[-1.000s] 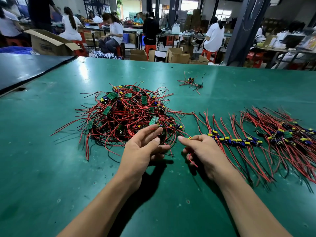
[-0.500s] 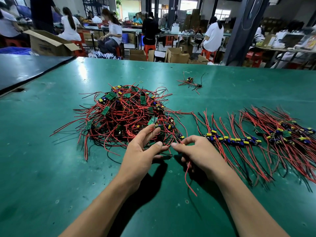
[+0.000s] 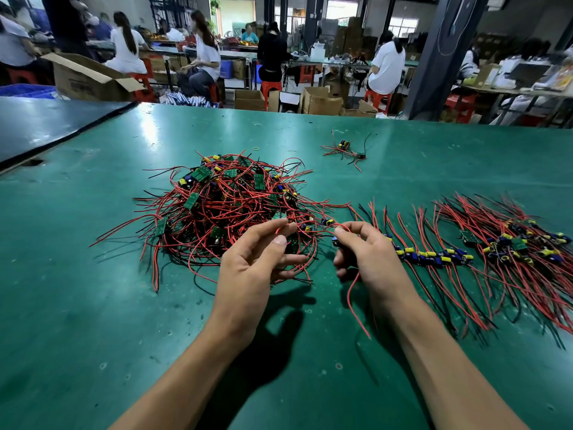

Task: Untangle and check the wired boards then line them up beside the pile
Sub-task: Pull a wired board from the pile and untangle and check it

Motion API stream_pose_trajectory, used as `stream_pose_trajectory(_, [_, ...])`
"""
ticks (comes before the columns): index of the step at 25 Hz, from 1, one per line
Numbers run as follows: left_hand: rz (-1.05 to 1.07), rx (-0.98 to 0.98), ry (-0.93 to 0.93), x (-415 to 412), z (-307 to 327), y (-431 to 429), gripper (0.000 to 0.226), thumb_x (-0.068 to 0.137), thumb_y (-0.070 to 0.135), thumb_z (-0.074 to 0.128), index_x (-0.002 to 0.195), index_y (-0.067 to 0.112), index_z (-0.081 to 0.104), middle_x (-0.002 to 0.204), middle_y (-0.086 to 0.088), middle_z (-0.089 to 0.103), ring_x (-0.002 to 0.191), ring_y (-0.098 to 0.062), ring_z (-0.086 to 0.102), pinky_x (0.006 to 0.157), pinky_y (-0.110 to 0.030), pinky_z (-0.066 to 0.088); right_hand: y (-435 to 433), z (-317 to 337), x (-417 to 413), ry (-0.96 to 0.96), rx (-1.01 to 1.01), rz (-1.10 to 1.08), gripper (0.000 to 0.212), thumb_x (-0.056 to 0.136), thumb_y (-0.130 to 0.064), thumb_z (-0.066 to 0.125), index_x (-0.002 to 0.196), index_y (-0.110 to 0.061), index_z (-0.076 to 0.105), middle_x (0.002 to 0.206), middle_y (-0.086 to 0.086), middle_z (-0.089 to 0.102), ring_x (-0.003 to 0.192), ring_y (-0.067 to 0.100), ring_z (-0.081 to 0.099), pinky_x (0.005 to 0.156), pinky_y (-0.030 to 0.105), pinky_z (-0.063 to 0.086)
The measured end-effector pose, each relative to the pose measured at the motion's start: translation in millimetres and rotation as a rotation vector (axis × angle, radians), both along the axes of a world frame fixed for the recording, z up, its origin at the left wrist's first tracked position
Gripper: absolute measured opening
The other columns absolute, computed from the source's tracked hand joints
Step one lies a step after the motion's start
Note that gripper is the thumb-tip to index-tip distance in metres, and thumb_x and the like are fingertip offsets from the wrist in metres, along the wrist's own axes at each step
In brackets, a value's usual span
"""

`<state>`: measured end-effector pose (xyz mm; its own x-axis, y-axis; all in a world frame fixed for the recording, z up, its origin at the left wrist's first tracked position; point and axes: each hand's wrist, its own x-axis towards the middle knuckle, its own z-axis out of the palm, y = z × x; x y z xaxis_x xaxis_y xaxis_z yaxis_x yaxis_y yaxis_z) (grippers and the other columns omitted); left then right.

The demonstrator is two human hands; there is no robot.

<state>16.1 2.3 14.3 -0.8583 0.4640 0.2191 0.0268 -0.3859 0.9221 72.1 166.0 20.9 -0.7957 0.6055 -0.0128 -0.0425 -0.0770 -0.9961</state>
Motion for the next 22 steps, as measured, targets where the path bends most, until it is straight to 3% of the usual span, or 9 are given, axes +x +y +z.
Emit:
stream_pose_trajectory(5, [0.048,-0.05,0.099,4,1,-2,0.016,0.091,0.009,0.063,0.104,0.013,0.073,0.099,-0.003,0.076,0.079,-0.027,0.074,0.063,-0.021,0.054,-5,-3,0,0.064,0.079,0.065,0.008,0.102,-0.013,0.054,0.107,-0.02,0.052,0.081,0.005,0.076,0.06,0.014,0.064,0.051,0.023,0.049])
stream_pose_trajectory(8, [0.093,-0.242,0.273,6,-6,-2,0.021,0.086,0.013,0.07,0.105,0.018,0.074,0.094,0.004,0.076,0.079,-0.022,0.072,0.07,-0.027,0.058,-8,-3,1,0.142,0.132,0.092,0.014,0.103,-0.012,0.053,0.116,-0.018,0.052,0.092,0.008,0.077,0.065,0.015,0.064,0.057,0.024,0.05])
stream_pose_trajectory(10, [0.105,-0.461,0.407,7,-12,1,0.026,0.087,0.013,0.071,0.111,0.022,0.074,0.093,0.009,0.076,0.077,-0.01,0.072,0.077,-0.032,0.059,-9,-4,2,0.161,0.149,0.096,0.014,0.102,-0.011,0.055,0.116,-0.014,0.053,0.088,0.016,0.075,0.062,0.013,0.061,0.059,0.021,0.05])
stream_pose_trajectory(12, [0.096,-0.581,0.475,7,-14,2,0.027,0.087,0.014,0.07,0.112,0.023,0.074,0.096,0.013,0.075,0.08,0.001,0.07,0.081,-0.028,0.057,-9,-6,1,0.129,0.136,0.099,0.011,0.101,-0.012,0.057,0.111,-0.015,0.054,0.08,0.016,0.073,0.059,0.011,0.059,0.062,0.022,0.049])
stream_pose_trajectory(17, [0.111,-0.607,0.555,7,-14,0,0.018,0.084,0.016,0.072,0.1,0.021,0.079,0.091,0.015,0.075,0.083,0.011,0.066,0.083,-0.017,0.053,-2,-19,-5,-0.039,0.114,0.023,0.01,0.099,-0.02,0.062,0.102,-0.02,0.053,0.073,0.002,0.071,0.058,0.011,0.057,0.06,0.026,0.051])
stream_pose_trajectory(20, [0.116,-0.602,0.568,9,-13,0,0.019,0.083,0.016,0.074,0.1,0.022,0.079,0.086,0.015,0.075,0.072,0.016,0.063,0.073,-0.01,0.049,2,-26,-5,-0.123,0.247,-0.058,0.015,0.095,-0.02,0.065,0.097,-0.026,0.052,0.073,0.004,0.067,0.063,0.019,0.064,0.068,0.041,0.057])
stream_pose_trajectory(22, [0.105,-0.613,0.557,8,-15,1,0.022,0.083,0.019,0.073,0.104,0.025,0.077,0.085,0.015,0.075,0.072,0.012,0.065,0.075,-0.014,0.052,3,-27,-3,-0.16,0.321,-0.099,0.015,0.094,-0.015,0.065,0.095,-0.024,0.053,0.074,0.004,0.066,0.062,0.02,0.069,0.068,0.043,0.058])
